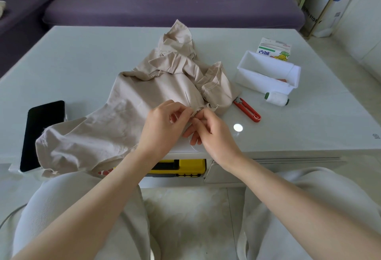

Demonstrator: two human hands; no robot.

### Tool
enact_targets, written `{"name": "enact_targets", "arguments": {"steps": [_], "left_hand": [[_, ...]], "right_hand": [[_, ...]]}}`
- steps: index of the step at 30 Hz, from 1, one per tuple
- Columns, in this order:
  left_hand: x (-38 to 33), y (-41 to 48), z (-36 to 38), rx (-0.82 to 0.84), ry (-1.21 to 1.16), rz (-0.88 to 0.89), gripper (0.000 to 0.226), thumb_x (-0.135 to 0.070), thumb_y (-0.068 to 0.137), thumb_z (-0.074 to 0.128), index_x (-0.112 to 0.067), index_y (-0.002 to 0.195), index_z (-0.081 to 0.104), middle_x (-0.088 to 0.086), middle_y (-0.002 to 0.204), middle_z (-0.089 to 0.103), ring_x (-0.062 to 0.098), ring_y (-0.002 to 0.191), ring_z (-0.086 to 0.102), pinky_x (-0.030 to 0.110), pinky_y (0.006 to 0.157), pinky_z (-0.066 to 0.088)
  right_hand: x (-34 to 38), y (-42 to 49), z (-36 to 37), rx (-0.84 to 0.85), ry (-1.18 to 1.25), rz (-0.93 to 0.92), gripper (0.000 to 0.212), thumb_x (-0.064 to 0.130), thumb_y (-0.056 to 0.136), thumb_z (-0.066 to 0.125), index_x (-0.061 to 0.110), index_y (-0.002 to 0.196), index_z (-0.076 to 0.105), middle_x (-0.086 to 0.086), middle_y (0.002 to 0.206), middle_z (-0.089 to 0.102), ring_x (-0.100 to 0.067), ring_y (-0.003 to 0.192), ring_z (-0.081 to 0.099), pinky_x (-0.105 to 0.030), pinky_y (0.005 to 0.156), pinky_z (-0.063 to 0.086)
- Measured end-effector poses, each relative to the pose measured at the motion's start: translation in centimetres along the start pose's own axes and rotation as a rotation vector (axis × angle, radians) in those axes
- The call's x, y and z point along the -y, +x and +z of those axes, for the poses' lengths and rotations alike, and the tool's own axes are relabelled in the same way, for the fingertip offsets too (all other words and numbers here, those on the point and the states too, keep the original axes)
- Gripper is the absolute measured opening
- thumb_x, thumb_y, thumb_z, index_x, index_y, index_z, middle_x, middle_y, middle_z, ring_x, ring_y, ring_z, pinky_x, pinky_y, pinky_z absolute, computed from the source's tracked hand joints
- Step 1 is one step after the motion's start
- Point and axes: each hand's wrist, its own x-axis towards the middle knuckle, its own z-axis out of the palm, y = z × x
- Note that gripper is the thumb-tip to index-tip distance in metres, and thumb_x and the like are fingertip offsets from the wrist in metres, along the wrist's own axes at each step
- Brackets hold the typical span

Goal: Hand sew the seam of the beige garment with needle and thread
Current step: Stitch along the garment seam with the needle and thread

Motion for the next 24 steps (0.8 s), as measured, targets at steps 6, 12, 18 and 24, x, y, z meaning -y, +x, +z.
{"name": "enact_targets", "arguments": {"steps": [6, 12, 18, 24], "left_hand": [[0.06, 0.13, 0.11, -0.012, 0.014, -0.001, 0.008, -0.015, 0.086, 0.064, -0.015, 0.079, 0.066, -0.007, 0.069, 0.061, 0.010, 0.068, 0.055, 0.021, 0.064, 0.045], [-0.15, 0.11, 0.06, 0.015, -0.028, -0.023, 0.007, -0.013, 0.086, 0.065, -0.015, 0.080, 0.063, -0.003, 0.069, 0.062, 0.009, 0.067, 0.055, 0.012, 0.060, 0.043], [-0.14, 0.19, -0.08, 0.050, -0.022, -0.016, 0.008, -0.010, 0.085, 0.065, -0.013, 0.078, 0.063, -0.001, 0.070, 0.064, 0.012, 0.065, 0.056, 0.019, 0.061, 0.046], [-0.52, 0.29, -0.32, -0.037, -0.071, 0.040, 0.008, -0.006, 0.087, 0.062, -0.008, 0.079, 0.059, -0.001, 0.073, 0.060, 0.011, 0.067, 0.054, 0.017, 0.062, 0.044]], "right_hand": [[-0.14, 0.08, 0.13, -0.011, -0.014, -0.012, 0.015, 0.010, 0.100, 0.045, 0.007, 0.086, 0.052, -0.008, 0.072, 0.067, -0.013, 0.055, 0.057, -0.023, 0.062, 0.048], [-0.11, 0.06, 0.07, 0.008, -0.020, -0.018, 0.018, 0.010, 0.100, 0.044, 0.010, 0.084, 0.051, -0.009, 0.072, 0.065, -0.012, 0.056, 0.055, -0.021, 0.062, 0.048], [-0.07, 0.17, -0.11, 0.002, -0.036, 0.006, 0.022, 0.011, 0.100, 0.043, 0.015, 0.080, 0.053, -0.002, 0.068, 0.063, -0.012, 0.055, 0.054, -0.022, 0.061, 0.048], [-0.97, 0.32, -0.66, -0.230, -0.592, -0.198, 0.020, 0.030, 0.098, 0.047, 0.017, 0.089, 0.058, 0.011, 0.069, 0.060, -0.005, 0.056, 0.050, -0.023, 0.051, 0.040]]}}
